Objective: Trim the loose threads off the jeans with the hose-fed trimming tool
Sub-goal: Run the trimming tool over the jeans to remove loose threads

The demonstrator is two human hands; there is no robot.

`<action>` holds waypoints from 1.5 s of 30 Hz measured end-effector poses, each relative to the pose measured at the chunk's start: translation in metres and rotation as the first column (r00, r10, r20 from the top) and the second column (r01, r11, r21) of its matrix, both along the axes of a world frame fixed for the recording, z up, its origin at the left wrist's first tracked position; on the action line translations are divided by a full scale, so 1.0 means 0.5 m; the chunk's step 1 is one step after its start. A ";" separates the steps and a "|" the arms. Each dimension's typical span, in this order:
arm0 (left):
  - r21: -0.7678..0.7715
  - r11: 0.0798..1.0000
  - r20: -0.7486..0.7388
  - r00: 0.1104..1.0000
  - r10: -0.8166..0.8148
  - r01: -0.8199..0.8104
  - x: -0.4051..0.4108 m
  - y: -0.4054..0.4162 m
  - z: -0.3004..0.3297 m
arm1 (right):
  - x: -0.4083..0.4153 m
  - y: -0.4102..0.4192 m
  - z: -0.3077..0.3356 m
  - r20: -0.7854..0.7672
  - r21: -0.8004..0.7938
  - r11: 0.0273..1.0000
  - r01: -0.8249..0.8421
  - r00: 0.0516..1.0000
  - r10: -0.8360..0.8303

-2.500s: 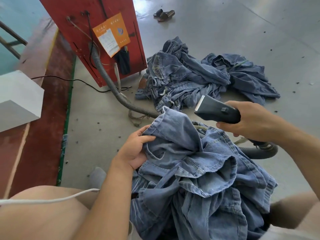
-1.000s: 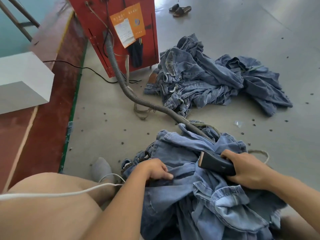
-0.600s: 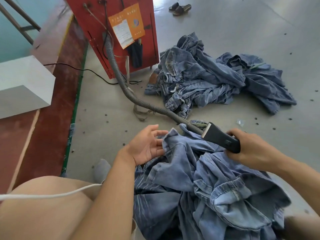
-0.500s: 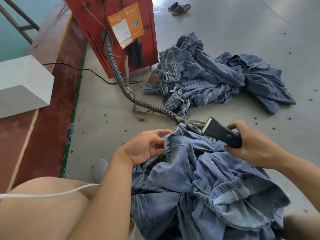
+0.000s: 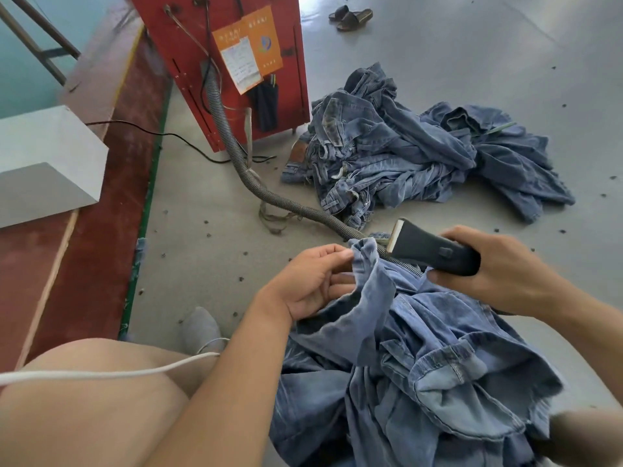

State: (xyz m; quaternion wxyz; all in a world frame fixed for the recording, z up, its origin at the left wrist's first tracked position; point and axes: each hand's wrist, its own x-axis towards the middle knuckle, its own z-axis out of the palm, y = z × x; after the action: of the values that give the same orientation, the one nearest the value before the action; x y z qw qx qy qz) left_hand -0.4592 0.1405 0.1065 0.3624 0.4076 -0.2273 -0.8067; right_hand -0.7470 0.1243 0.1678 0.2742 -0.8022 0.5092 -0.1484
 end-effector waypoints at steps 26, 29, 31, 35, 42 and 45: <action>0.313 0.940 -0.052 0.986 0.157 -0.133 -0.164 0.052 -0.085 | 0.048 -0.021 -0.051 -0.196 0.195 0.978 0.071 0.980 -0.032; 0.372 0.730 0.334 0.817 0.470 -0.573 -0.157 0.017 -0.156 | 0.035 0.043 -0.081 -0.275 0.238 0.971 -0.032 0.956 0.099; 0.370 0.692 0.362 0.782 0.507 -0.620 -0.138 -0.024 -0.202 | 0.017 0.086 -0.096 -0.332 0.276 0.954 -0.116 0.920 0.208; 0.391 0.804 0.281 0.890 0.360 -0.449 -0.120 -0.112 -0.249 | -0.005 0.107 -0.097 -0.285 0.358 0.915 -0.185 0.912 0.296; 0.377 0.706 0.092 0.782 0.616 -0.600 -0.113 -0.128 -0.241 | -0.012 0.053 -0.088 -0.165 0.256 0.966 0.013 0.986 0.031; 0.410 0.701 -0.166 0.708 0.686 -0.583 -0.121 -0.078 -0.181 | -0.010 0.017 -0.071 -0.103 0.198 0.963 0.184 0.981 -0.166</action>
State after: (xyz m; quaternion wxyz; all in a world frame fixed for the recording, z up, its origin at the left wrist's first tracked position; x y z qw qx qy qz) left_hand -0.5199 0.1015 0.0161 0.5789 0.3848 0.1256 -0.7078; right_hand -0.7521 0.1330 0.1322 0.3199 -0.7267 0.6021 -0.0841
